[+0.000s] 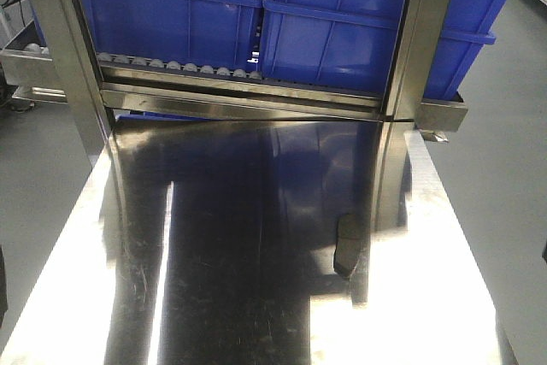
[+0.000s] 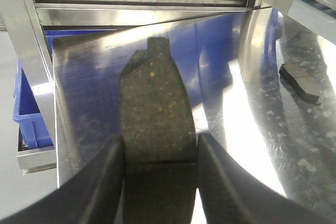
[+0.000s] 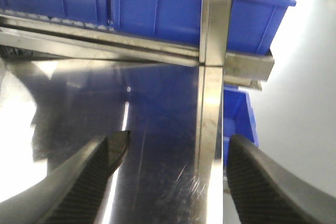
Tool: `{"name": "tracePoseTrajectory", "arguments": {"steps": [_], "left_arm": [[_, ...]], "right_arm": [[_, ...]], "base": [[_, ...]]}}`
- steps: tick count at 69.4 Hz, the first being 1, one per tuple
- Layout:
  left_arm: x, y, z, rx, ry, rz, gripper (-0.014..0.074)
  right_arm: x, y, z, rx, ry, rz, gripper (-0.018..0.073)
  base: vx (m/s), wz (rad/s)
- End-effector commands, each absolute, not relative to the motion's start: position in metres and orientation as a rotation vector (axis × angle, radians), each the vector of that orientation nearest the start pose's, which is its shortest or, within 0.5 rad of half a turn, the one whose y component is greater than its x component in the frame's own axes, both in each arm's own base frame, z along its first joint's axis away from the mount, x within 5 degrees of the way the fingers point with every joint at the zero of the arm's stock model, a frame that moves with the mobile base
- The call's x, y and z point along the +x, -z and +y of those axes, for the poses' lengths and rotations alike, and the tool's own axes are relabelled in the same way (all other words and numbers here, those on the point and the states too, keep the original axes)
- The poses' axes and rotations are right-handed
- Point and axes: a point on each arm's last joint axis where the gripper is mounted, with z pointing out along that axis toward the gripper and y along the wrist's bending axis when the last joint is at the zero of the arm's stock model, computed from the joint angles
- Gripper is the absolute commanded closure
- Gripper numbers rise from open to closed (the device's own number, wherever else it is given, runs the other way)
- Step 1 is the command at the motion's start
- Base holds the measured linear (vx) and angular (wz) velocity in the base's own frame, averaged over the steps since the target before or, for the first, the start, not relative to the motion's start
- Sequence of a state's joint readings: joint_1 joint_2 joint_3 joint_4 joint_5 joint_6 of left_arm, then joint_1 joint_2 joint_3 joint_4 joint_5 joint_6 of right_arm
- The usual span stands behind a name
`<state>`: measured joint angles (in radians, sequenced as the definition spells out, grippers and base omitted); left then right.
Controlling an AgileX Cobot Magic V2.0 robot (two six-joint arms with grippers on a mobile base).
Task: Move and align brake pads A on conveyor
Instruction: 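Raise the left gripper holding the pad clear of the table, then move the right gripper over the remaining brake pad on the table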
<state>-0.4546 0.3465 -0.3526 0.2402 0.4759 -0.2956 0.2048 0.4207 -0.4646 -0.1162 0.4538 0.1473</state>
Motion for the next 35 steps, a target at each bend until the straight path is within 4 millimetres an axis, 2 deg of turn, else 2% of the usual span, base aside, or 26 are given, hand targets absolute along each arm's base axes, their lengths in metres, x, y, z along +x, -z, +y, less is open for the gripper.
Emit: {"name": "tracePoseTrajectory", "arguments": {"steps": [1,18,35], "left_arm": [[0.077,-0.285,-0.029,0.29,0.288,1.81,0.0603],[0.077,-0.285,-0.029,0.29,0.288,1.81,0.0603],[0.077,-0.285,-0.029,0.29,0.288,1.81,0.0603]], "right_arm": [[0.11,-0.318,0.018,-0.11,-0.123,1.893,0.0118],[0.176,-0.317,0.03,-0.117,-0.087,2.187,0.0132],[0.235,-0.291,0.043,-0.11,-0.071,2.444,0.0132]], "base": [[0.0,0.0],[0.0,0.0],[0.0,0.0]]}}
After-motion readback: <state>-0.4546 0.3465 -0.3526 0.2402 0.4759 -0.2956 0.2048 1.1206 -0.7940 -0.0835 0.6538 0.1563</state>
